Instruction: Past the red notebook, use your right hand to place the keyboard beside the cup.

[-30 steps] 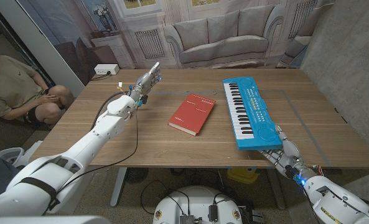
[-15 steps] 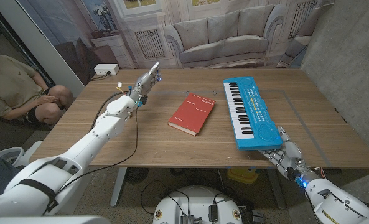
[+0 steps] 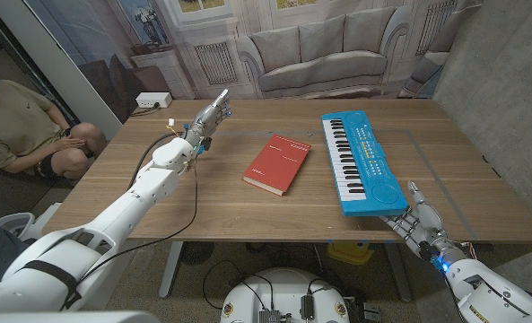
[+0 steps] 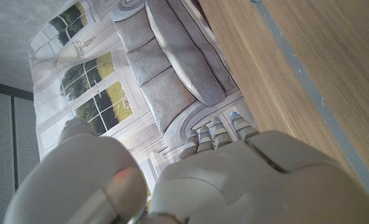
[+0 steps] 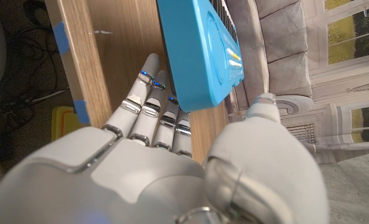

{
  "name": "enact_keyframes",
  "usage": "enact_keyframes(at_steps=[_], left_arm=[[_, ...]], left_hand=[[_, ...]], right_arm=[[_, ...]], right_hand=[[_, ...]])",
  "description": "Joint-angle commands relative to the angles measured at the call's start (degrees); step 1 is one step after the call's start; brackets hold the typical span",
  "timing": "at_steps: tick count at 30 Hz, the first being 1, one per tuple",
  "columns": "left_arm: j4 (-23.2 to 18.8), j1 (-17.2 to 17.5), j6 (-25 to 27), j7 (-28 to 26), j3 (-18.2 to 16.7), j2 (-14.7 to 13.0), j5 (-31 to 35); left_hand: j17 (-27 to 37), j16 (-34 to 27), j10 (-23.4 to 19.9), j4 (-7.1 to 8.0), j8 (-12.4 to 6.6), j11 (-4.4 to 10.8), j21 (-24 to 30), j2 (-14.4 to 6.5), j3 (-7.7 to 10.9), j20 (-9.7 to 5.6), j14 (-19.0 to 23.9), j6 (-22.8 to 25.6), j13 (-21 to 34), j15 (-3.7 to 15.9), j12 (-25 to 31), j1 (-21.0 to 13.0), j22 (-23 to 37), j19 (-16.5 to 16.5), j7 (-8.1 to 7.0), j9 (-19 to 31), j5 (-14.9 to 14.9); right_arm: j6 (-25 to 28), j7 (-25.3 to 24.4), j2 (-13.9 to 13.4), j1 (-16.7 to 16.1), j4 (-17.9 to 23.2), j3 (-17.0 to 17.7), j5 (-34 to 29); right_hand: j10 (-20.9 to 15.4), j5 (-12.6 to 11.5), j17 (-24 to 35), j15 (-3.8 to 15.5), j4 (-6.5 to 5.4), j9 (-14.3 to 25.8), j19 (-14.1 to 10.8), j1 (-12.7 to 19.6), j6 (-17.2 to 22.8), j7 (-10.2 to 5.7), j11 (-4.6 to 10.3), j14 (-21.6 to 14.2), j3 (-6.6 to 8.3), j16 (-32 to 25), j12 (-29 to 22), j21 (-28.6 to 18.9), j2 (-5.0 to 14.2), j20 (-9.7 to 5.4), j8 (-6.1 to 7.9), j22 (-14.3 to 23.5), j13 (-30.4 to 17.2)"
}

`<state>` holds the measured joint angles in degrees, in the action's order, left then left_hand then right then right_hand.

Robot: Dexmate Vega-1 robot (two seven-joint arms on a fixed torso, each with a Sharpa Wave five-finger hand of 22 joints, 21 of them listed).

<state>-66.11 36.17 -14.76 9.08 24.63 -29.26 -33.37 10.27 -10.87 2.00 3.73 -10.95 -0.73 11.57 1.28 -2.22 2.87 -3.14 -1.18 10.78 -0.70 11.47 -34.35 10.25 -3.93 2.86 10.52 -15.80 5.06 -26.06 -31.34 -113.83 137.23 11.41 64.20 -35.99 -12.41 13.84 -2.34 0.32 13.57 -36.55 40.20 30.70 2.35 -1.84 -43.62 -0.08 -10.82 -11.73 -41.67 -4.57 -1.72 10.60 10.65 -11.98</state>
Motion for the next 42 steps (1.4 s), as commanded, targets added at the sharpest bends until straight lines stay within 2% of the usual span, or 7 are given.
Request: enact_keyframes(at_steps=[1, 9, 14, 22, 28, 42], left_arm=[[-0.7, 0.4, -0.1, -0.5, -0.2, -0.3, 0.1], [-1.7, 1.1, 0.6, -1.2, -0.4, -0.8, 0.0], [-2.4, 1.5, 0.8, -1.6, -0.6, -1.1, 0.0], [-3.4, 1.8, 1.1, -2.0, -0.6, -1.5, 0.2], [-4.2, 2.2, 1.4, -2.3, -0.7, -1.8, 0.2], [-5.9, 3.3, 1.6, -3.0, -1.0, -2.4, 0.1]], left_hand=[[0.3, 0.0, 0.3, 0.15, -0.27, 0.24, -0.1, -0.2, -0.48, 0.4, -0.4, 0.0, 0.2, 0.05, 0.3, -0.1, 0.1, -0.2, 0.04, 0.2, 0.1], [0.3, 0.0, 0.3, 0.17, -0.29, 0.22, -0.1, -0.2, -0.57, 0.45, -0.4, 0.1, 0.2, 0.03, 0.2, -0.2, 0.1, -0.2, 0.02, 0.2, 0.1], [0.3, 0.0, 0.4, 0.18, -0.27, 0.25, -0.1, -0.2, -0.63, 0.39, -0.4, 0.1, 0.2, 0.05, 0.2, -0.2, 0.1, -0.2, 0.02, 0.2, 0.1], [0.3, 0.0, 0.4, 0.19, -0.26, 0.23, -0.2, -0.3, -0.73, 0.39, -0.4, 0.0, 0.2, 0.05, 0.2, -0.2, 0.1, -0.2, 0.02, 0.2, 0.1], [0.3, 0.0, 0.3, 0.2, -0.26, 0.21, -0.2, -0.3, -0.8, 0.43, -0.4, 0.0, 0.2, 0.09, 0.3, -0.3, 0.1, -0.2, 0.02, 0.2, 0.1], [0.3, 0.0, 0.3, 0.22, -0.29, 0.22, -0.2, -0.3, -0.95, 0.36, -0.4, 0.1, 0.2, 0.07, 0.3, -0.3, 0.1, -0.2, 0.16, 0.2, 0.1]], right_arm=[[-0.3, -0.2, 0.7, -0.1, -0.1, 1.4, -1.2], [0.9, -1.2, 0.8, 0.3, -0.3, 2.8, -1.4], [0.8, -1.7, 1.3, 0.5, -0.3, 3.4, -2.7], [0.5, -2.0, 2.1, 0.5, 0.2, 4.0, -5.1], [1.0, -2.2, 2.3, 0.7, 0.6, 4.6, -6.5], [2.3, -3.6, 3.3, 1.1, 2.5, 6.6, -10.6]], right_hand=[[0.1, -0.5, 0.0, 0.0, 0.08, 0.0, 0.1, -0.2, -0.2, -0.06, -0.01, 0.1, -0.43, -0.3, -0.4, 0.3, -0.11, -0.18, 0.37, 0.2, -0.1], [0.1, -0.7, 0.0, 0.15, 0.02, 0.0, 0.6, -0.3, -0.1, -0.12, 0.09, 0.8, -0.55, -0.1, -0.5, 0.6, -0.06, -0.25, 0.5, 0.2, -0.1], [0.4, -1.0, -0.1, 0.25, -0.11, -0.2, 2.7, -0.5, -0.2, -0.19, 0.11, 2.7, -0.74, 0.2, -0.6, 1.6, 0.18, -0.12, 0.65, 0.2, 0.0], [0.8, -1.3, -0.1, 1.1, -0.24, -0.4, 5.8, -0.6, -0.1, -0.24, 0.66, 5.8, -0.98, 0.5, -0.7, 3.1, 0.53, -0.84, 0.86, 0.3, 0.0], [1.0, -1.4, -0.1, 0.8, -0.26, -0.5, 7.1, -0.6, -0.2, -0.33, 0.68, 7.2, -1.12, 0.5, -0.8, 3.8, 0.6, -0.62, 0.89, 0.3, 0.0], [1.5, -1.6, -0.2, 0.83, -0.22, -0.7, 8.5, -0.6, -0.3, -0.49, 0.6, 9.2, -1.33, 0.6, -0.8, 4.6, 0.65, -0.45, 0.93, 0.3, 0.1]])
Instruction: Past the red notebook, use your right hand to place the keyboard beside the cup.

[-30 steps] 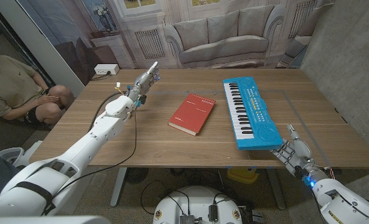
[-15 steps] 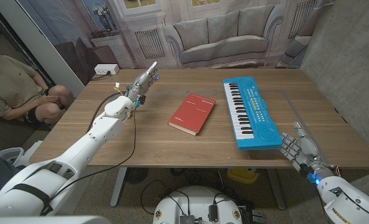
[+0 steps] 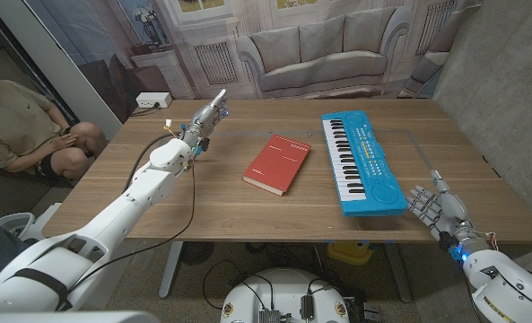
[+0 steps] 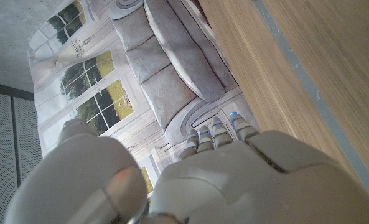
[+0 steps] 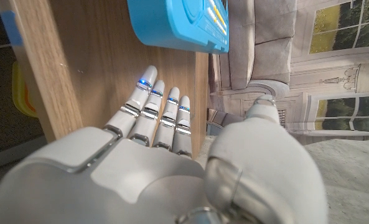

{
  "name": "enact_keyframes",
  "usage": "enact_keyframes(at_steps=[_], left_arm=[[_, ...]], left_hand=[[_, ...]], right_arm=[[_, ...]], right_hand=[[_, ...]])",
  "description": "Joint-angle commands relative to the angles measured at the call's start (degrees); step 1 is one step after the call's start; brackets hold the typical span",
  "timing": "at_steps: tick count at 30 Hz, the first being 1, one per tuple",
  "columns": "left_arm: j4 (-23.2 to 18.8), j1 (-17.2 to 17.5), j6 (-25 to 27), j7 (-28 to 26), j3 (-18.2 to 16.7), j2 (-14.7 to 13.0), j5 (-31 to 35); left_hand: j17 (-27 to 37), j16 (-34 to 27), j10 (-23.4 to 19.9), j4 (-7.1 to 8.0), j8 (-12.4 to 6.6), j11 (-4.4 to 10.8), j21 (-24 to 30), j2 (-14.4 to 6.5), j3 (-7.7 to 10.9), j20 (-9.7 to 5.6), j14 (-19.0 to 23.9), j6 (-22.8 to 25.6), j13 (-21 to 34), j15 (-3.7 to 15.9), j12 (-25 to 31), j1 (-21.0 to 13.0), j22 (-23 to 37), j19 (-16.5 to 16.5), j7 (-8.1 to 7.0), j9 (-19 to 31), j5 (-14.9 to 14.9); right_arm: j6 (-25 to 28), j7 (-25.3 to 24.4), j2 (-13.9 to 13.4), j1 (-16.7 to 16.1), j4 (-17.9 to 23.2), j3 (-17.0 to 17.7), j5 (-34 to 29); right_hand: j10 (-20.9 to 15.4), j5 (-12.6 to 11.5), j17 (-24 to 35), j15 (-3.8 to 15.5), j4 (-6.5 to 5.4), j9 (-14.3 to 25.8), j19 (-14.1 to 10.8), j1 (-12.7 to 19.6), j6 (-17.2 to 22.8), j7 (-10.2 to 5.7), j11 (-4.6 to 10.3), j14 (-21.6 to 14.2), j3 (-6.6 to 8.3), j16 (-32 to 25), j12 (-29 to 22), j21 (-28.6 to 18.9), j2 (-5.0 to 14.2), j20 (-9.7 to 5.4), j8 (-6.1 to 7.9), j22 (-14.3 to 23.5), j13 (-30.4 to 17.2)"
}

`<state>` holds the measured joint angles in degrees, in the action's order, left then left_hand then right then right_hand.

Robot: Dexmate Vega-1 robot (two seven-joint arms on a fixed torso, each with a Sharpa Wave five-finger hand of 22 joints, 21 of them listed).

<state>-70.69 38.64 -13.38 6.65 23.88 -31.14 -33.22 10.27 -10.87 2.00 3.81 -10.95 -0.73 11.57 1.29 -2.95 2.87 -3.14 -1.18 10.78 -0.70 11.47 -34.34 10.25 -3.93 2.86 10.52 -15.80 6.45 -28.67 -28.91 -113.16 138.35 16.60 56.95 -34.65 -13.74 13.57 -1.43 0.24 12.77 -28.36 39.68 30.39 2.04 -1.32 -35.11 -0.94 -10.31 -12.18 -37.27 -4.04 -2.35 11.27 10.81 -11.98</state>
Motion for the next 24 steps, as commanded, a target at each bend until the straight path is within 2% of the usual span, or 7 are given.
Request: enact_keyframes(at_steps=[1, 8, 12, 24], left_arm=[[-1.5, 0.9, 0.2, -0.7, -0.3, -0.5, 0.0], [-2.8, 1.6, 0.4, -1.5, -0.7, -1.1, 0.1], [-3.2, 1.7, 0.4, -1.7, -0.9, -1.3, 0.1], [-4.2, 2.1, 0.2, -2.3, -1.4, -1.9, 0.3]], left_hand=[[0.3, 0.0, 0.3, 0.14, -0.28, 0.23, -0.2, -0.3, -0.24, 0.34, -0.4, 0.1, 0.2, 0.06, 0.3, -0.3, 0.1, -0.2, 0.16, 0.2, 0.1], [0.3, 0.0, 0.4, 0.15, -0.28, 0.17, -0.1, -0.3, -0.31, 0.36, -0.4, 0.1, 0.2, 0.07, 0.2, -0.3, 0.1, -0.2, 0.21, 0.2, 0.1], [0.3, 0.0, 0.3, 0.16, -0.28, 0.19, -0.1, -0.4, -0.34, 0.39, -0.4, 0.1, 0.2, 0.04, 0.3, -0.4, 0.1, -0.2, 0.23, 0.2, 0.1], [0.3, 0.0, 0.2, 0.17, -0.23, -0.1, -0.2, -0.4, -0.47, 0.17, -0.4, 0.0, 0.2, -0.08, 0.3, -0.4, 0.1, -0.3, 0.3, 0.2, 0.1]], right_arm=[[1.0, -1.1, 0.9, 0.6, 1.5, 1.3, -3.9], [0.3, -1.0, 1.3, 1.8, 2.0, 0.7, -8.5], [0.3, -3.1, 1.2, 3.1, 2.9, -1.0, -13.6], [-1.3, -4.6, 1.6, 6.6, 3.1, -5.4, -26.4]], right_hand=[[0.2, -0.3, 0.1, -0.11, -0.15, 0.1, 0.3, 0.0, 0.0, -0.17, 0.12, 0.7, -0.47, 0.0, -0.3, 0.2, 0.14, 0.16, 0.26, 0.1, 0.1], [0.3, -0.4, 0.0, -0.21, -0.16, 0.1, 0.8, 0.0, -0.2, -0.19, 0.02, 1.8, -0.55, 0.0, -0.4, 0.5, 0.26, 0.15, 0.23, 0.1, 0.1], [0.9, -0.5, 0.0, 0.06, -0.18, 0.0, 1.5, 0.0, -0.4, -0.24, -0.07, 2.8, -0.59, 0.1, -0.2, 1.0, 0.42, -0.16, 0.22, 0.1, 0.1], [1.3, -0.6, -0.2, 0.73, -0.13, -0.1, 2.6, 0.2, -0.8, -0.74, 0.16, 4.2, -0.64, 0.0, -0.2, 1.7, 0.65, -1.09, 0.14, 0.1, 0.1]])
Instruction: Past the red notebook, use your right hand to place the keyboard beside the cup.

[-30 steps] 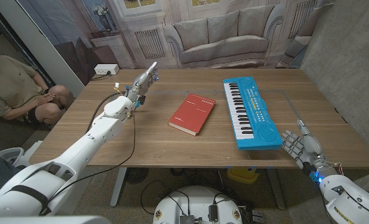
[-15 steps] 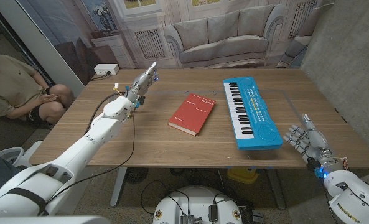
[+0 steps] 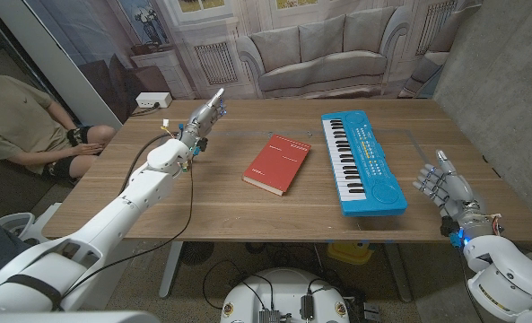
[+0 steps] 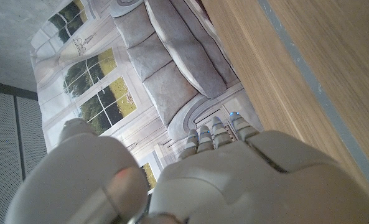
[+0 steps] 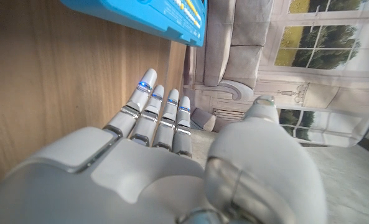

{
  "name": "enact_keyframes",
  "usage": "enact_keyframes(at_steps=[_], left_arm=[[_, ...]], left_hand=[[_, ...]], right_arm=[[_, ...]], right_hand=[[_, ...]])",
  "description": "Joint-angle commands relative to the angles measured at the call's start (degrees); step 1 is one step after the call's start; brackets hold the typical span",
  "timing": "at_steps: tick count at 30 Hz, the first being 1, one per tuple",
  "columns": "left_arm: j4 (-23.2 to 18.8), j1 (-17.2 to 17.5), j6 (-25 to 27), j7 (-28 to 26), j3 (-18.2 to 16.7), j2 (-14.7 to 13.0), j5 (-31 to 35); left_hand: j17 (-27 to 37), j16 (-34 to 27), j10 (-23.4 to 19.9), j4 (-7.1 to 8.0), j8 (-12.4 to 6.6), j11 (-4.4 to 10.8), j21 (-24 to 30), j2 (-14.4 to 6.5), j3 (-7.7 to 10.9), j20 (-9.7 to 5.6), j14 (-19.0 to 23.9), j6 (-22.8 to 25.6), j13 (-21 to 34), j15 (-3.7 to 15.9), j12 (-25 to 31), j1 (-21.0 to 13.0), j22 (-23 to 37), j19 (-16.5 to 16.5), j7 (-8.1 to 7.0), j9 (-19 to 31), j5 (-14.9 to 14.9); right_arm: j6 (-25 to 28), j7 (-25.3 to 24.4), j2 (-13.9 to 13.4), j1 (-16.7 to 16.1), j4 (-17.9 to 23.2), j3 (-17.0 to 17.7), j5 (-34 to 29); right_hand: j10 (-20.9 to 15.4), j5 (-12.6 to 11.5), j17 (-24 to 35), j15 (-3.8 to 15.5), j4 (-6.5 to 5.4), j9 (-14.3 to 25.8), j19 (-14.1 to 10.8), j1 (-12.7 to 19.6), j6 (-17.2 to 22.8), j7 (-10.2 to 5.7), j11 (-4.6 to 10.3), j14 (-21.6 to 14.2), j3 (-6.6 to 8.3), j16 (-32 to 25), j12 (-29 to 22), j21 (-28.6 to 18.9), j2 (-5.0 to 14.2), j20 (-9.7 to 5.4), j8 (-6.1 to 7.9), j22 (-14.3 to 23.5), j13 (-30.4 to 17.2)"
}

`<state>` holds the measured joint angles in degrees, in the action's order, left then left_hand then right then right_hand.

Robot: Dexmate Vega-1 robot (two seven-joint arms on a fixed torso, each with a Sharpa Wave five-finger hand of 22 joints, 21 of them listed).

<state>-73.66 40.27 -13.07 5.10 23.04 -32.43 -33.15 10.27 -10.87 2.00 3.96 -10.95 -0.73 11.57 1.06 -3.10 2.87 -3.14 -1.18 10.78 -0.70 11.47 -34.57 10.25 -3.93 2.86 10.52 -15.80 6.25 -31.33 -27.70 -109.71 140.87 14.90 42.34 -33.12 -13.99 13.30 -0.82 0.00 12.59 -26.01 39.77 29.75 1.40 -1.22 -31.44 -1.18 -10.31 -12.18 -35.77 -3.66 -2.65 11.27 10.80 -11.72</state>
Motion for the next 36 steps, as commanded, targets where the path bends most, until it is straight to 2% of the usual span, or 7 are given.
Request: enact_keyframes(at_steps=[1, 7, 17, 28, 36], left_arm=[[-1.2, 0.4, -0.1, -0.8, -0.6, -0.7, 0.3], [-1.0, 0.3, -0.5, -0.5, -0.6, -0.6, 0.2], [-1.1, 0.2, -0.6, -0.3, -0.8, -1.1, 0.4], [-0.3, 0.5, -2.6, 0.7, -1.5, -1.3, -0.1], [-0.9, 1.0, -2.7, 1.5, -1.7, -2.1, -0.3]], left_hand=[[0.3, 0.0, 0.3, 0.03, -0.23, -0.15, -0.2, -0.2, -0.34, 0.13, -0.4, 0.0, 0.2, -0.12, 0.3, -0.2, 0.1, -0.3, 0.36, 0.2, 0.1], [0.3, 0.0, 0.4, 0.04, -0.24, -0.22, -0.2, -0.2, -0.4, 0.08, -0.4, 0.0, 0.2, -0.24, 0.2, -0.2, 0.1, -0.3, 0.4, 0.2, 0.1], [0.3, 0.0, 0.3, 0.06, -0.23, -0.22, -0.2, -0.3, -0.5, 0.04, -0.4, 0.0, 0.2, -0.34, 0.3, -0.2, 0.1, -0.3, 0.42, 0.2, 0.1], [0.3, 0.0, 0.4, 0.08, -0.25, -0.15, -0.2, -0.3, -0.6, 0.01, -0.4, 0.0, 0.2, -0.36, 0.2, -0.3, 0.1, -0.3, 0.4, 0.2, 0.1], [0.3, 0.0, 0.3, 0.09, -0.26, -0.25, -0.2, -0.3, -0.66, 0.01, -0.5, 0.1, 0.2, -0.35, 0.2, -0.3, 0.1, -0.3, 0.4, 0.2, 0.1]], right_arm=[[-0.8, -2.7, 0.6, 3.6, 0.7, -4.2, -12.9], [-1.3, -2.2, 0.8, 4.7, 0.6, -5.7, -16.5], [-6.6, 1.1, 1.3, 6.3, -2.5, -7.5, -22.1], [-9.9, 2.9, 2.1, 7.6, -4.1, -9.0, -25.2], [-8.3, 3.6, 2.1, 8.8, -4.1, -9.9, -24.9]], right_hand=[[-0.2, -0.4, 0.1, 0.22, 0.11, 0.1, 0.3, 0.1, -0.2, -0.15, 0.09, 0.5, -0.41, -0.1, -0.2, 0.2, 0.28, -0.83, 0.17, 0.1, -0.2], [-0.4, -0.5, 0.1, 0.65, 0.1, 0.1, 0.3, 0.1, 0.0, -0.31, 0.48, 0.7, -0.46, -0.3, -0.4, 0.4, 0.39, -1.19, 0.27, 0.1, -0.2], [0.3, -0.6, 0.0, 1.53, -0.01, 0.0, 1.4, 0.0, -0.3, -0.51, 0.59, 1.9, -0.6, -0.4, -0.3, 1.1, 0.69, -2.25, 0.24, 0.0, -0.1], [0.7, -0.7, 0.0, 1.83, -0.07, 0.0, 1.5, 0.1, -0.6, -0.63, 0.71, 2.3, -0.44, -0.6, -0.2, 1.3, 1.32, -2.67, 0.21, 0.0, -0.1], [0.8, -0.7, 0.0, 1.97, -0.09, -0.1, 1.5, 0.1, -0.6, -0.75, 0.78, 2.4, -0.47, -0.7, -0.3, 1.5, 1.42, -2.64, 0.22, 0.0, -0.1]])
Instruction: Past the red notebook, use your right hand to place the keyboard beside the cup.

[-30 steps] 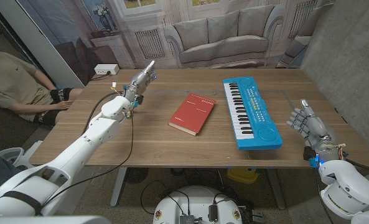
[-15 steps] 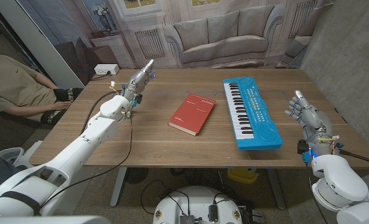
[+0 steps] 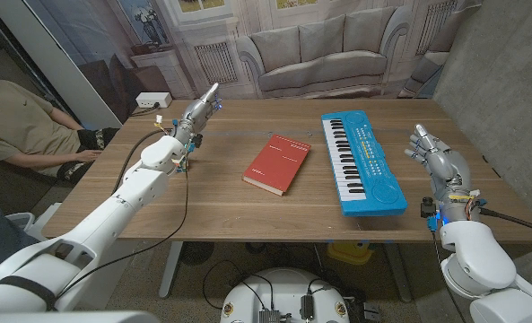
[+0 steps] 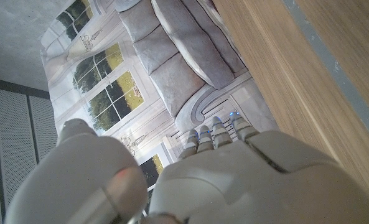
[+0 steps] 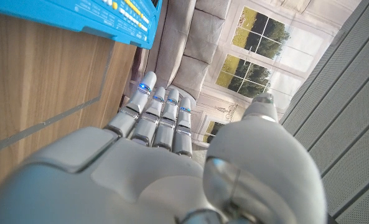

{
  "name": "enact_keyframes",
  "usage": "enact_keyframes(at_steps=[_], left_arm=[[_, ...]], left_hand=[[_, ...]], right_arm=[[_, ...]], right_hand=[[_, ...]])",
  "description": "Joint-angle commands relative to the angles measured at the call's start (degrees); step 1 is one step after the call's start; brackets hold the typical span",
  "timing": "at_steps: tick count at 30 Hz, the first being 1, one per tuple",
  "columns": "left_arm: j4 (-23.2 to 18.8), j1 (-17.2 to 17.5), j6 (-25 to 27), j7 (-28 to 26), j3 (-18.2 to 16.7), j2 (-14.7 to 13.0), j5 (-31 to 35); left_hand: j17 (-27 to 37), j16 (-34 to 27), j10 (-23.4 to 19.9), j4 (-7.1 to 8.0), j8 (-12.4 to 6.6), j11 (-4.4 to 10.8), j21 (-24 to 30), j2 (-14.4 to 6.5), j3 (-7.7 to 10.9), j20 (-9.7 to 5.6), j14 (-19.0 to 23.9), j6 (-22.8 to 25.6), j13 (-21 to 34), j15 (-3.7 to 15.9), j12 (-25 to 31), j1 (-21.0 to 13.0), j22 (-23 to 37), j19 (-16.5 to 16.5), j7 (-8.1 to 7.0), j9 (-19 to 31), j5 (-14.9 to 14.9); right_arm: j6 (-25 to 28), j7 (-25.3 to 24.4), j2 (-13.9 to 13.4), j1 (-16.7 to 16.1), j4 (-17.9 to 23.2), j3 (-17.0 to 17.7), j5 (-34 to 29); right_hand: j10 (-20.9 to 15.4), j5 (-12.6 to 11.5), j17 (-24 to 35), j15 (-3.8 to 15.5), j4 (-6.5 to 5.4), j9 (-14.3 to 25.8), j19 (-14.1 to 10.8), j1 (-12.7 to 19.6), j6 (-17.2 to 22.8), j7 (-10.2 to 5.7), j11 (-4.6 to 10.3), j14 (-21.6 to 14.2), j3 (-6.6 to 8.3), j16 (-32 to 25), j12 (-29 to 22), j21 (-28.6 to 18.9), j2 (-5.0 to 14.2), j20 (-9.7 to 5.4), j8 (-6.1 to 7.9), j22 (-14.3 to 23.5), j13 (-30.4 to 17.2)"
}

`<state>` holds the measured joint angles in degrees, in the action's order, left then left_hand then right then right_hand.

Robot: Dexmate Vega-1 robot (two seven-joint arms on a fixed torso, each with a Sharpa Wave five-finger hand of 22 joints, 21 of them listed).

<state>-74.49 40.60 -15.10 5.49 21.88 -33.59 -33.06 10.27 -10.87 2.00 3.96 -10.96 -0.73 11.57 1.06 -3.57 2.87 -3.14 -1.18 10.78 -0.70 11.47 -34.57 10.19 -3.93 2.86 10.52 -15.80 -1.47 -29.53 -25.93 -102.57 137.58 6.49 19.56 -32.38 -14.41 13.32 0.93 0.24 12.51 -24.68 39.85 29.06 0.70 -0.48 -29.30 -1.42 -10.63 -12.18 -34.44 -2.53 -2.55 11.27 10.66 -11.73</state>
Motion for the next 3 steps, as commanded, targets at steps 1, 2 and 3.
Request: enact_keyframes(at_steps=[1, 2, 3], left_arm=[[-0.1, 0.8, -0.6, 1.1, -0.6, -1.0, -0.5], [0.0, 0.8, -0.6, 1.2, -0.6, -1.0, -0.6], [0.0, 0.8, -0.7, 1.2, -0.7, -1.0, -0.6]], left_hand=[[0.3, 0.0, 0.3, 0.09, -0.26, -0.22, -0.2, -0.3, -0.19, 0.01, -0.4, 0.1, 0.2, -0.36, 0.3, -0.3, 0.1, -0.3, 0.44, 0.2, 0.1], [0.3, 0.0, 0.3, 0.1, -0.25, -0.21, -0.2, -0.3, -0.21, 0.01, -0.4, 0.0, 0.2, -0.31, 0.3, -0.3, 0.1, -0.3, 0.41, 0.2, 0.1], [0.3, 0.0, 0.3, 0.1, -0.27, -0.21, -0.2, -0.3, -0.21, -0.02, -0.4, 0.1, 0.2, -0.32, 0.2, -0.3, 0.1, -0.3, 0.43, 0.2, 0.1]], right_arm=[[-0.3, 1.7, 0.3, 1.8, -0.8, -1.6, -2.3], [-0.5, 1.8, 0.3, 2.0, -0.9, -1.6, -2.2], [-0.5, 1.9, 0.3, 2.1, -1.0, -1.6, -2.1]], right_hand=[[0.0, -0.3, 0.0, 0.23, -0.34, 0.0, 0.2, 0.0, 0.1, -0.05, 0.03, 0.3, -0.25, -0.4, -0.3, 0.2, 0.29, -2.74, 0.23, 0.2, -0.1], [0.0, -0.3, 0.0, 0.22, -0.34, 0.0, 0.2, 0.0, 0.1, -0.07, 0.03, 0.3, -0.26, -0.4, -0.3, 0.2, 0.3, -2.73, 0.23, 0.2, -0.1], [0.0, -0.3, 0.0, 0.2, -0.35, 0.0, 0.2, 0.0, 0.0, -0.03, 0.02, 0.3, -0.26, -0.4, -0.3, 0.2, 0.31, -2.72, 0.22, 0.2, -0.1]])
